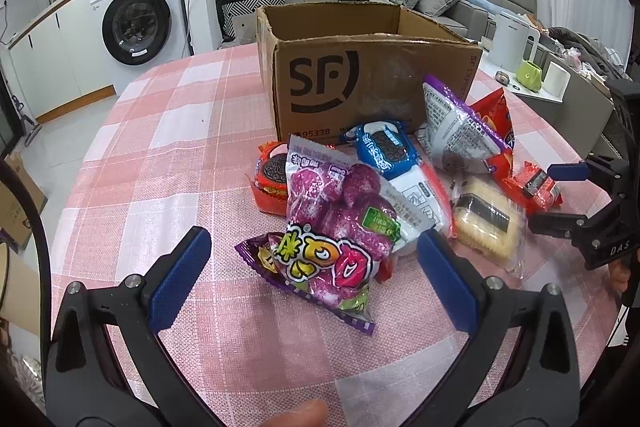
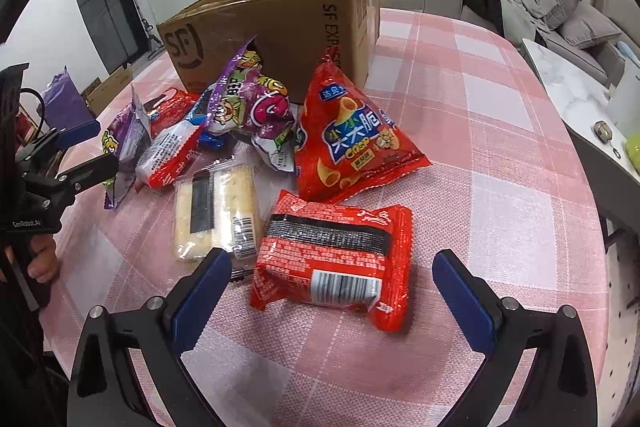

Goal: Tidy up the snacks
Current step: 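Move the right gripper to the red wafer packet and close on it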

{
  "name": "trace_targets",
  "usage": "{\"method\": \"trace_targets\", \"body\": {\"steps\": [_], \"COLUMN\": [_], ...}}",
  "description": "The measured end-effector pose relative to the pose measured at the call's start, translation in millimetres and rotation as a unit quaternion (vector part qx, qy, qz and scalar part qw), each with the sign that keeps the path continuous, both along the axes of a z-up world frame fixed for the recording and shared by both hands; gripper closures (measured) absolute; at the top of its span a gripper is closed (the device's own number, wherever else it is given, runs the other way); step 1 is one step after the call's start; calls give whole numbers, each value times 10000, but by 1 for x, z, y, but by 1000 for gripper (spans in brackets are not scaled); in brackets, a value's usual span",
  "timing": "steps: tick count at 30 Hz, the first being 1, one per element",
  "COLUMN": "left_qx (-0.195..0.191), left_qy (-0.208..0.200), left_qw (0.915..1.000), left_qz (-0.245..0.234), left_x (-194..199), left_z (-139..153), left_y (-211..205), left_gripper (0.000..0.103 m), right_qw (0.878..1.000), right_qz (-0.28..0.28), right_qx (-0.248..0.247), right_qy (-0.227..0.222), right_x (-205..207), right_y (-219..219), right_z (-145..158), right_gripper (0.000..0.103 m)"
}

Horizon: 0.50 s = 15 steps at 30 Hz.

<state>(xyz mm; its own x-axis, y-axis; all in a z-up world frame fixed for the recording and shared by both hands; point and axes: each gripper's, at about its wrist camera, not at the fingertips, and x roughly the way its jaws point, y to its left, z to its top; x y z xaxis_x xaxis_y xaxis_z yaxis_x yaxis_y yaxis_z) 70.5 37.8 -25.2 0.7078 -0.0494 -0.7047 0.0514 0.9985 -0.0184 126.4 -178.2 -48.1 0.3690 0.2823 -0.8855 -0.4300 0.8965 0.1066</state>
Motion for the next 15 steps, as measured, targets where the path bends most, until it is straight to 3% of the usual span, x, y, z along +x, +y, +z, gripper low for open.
{"method": "trace_targets", "body": {"steps": [8,13,15], "left_qx": [84,67,63], "left_qy": [51,51,57], "left_qw": [9999,9999,9999], "left_qz": [-87,-88,-76], "left_x": [0,0,0], "left_z": [-5,-6,-6], "left_y": [-5,-6,-5], "left_gripper": [0,0,0], "right_qw": [9999,10000,10000], "right_qz": [-87,-21,56], "right_qx": [-112,-10,28], "right_qy": [-40,-44,-52], "right_x": [3,2,1], "right_y": [-9,-7,-5], "right_z": [-4,-4,-4], "right_gripper": [3,18,29]}}
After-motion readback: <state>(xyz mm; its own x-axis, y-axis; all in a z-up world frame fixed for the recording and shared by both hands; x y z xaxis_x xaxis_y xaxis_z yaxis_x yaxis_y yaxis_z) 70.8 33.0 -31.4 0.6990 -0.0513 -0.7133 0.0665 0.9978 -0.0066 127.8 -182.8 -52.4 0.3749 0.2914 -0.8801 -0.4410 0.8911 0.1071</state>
